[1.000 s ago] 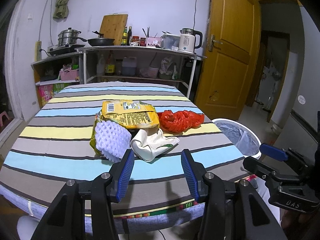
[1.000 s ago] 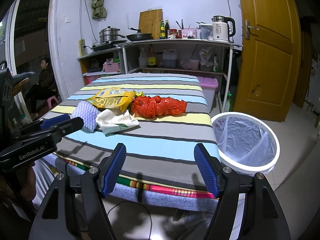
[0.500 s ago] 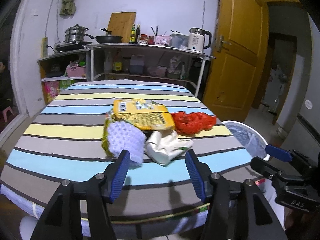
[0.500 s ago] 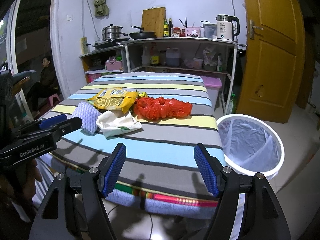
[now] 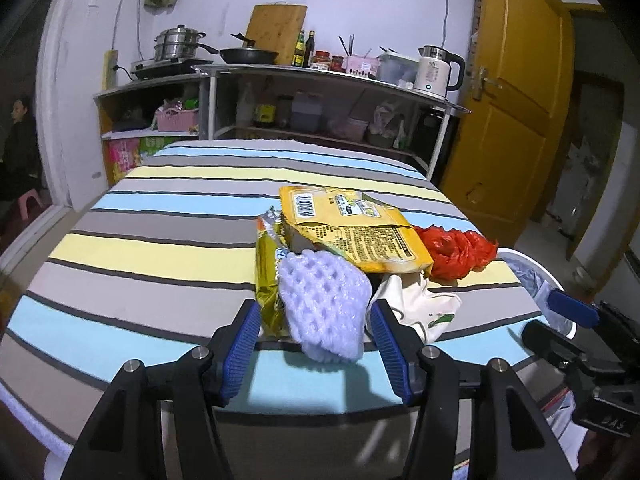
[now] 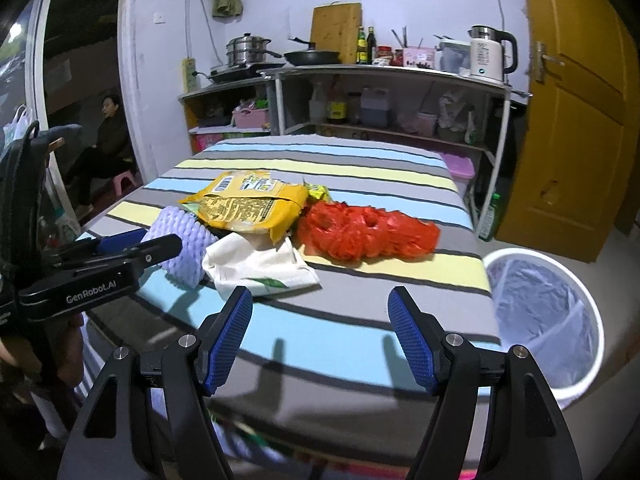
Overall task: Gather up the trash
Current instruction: 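Grasp the white foam net with the left tool while the right tool grasps the white bag, then carry the foam net and white bag over the trash bin with both tools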
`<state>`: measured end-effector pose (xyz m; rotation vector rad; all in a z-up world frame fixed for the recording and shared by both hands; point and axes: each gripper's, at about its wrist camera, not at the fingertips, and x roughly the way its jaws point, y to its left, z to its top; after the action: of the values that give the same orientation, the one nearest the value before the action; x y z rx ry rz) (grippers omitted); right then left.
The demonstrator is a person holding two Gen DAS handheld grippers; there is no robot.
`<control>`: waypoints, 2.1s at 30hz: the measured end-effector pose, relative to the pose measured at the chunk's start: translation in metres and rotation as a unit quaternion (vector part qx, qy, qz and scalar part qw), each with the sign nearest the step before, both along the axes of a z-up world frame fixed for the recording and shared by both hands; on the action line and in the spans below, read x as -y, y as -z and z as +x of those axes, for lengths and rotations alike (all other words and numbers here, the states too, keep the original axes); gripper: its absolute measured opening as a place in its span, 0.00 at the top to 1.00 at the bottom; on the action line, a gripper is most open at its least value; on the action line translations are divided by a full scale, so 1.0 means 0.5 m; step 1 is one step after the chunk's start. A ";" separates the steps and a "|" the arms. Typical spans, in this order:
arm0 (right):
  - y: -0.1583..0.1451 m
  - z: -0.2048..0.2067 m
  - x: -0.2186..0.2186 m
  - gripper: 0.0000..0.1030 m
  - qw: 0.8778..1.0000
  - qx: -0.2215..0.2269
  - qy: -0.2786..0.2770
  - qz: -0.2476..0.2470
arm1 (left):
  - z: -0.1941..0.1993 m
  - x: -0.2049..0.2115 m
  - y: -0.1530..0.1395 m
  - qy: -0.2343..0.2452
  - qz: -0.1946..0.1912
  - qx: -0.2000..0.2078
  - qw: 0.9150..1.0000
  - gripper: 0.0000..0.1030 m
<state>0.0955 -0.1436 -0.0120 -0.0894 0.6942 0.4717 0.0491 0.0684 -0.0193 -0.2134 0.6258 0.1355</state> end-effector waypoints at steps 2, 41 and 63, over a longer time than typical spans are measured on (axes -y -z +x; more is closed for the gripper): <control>0.002 0.010 -0.010 0.31 1.000 -0.003 -0.005 0.001 | 0.006 0.000 0.002 0.005 -0.002 0.001 1.000 0.45; 0.045 0.028 -0.176 0.80 0.988 -0.015 -0.139 -0.072 | -0.063 -0.051 -0.006 0.041 -0.017 0.033 0.998 0.72; -0.022 -0.016 -0.053 0.81 0.996 -0.006 -0.081 -0.018 | -0.044 0.050 -0.058 0.076 -0.018 0.031 0.996 0.77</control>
<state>0.0877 -0.1173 -0.0012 -0.1778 0.7111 0.6165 0.0270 0.0435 0.0097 -0.2024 0.5815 -0.0295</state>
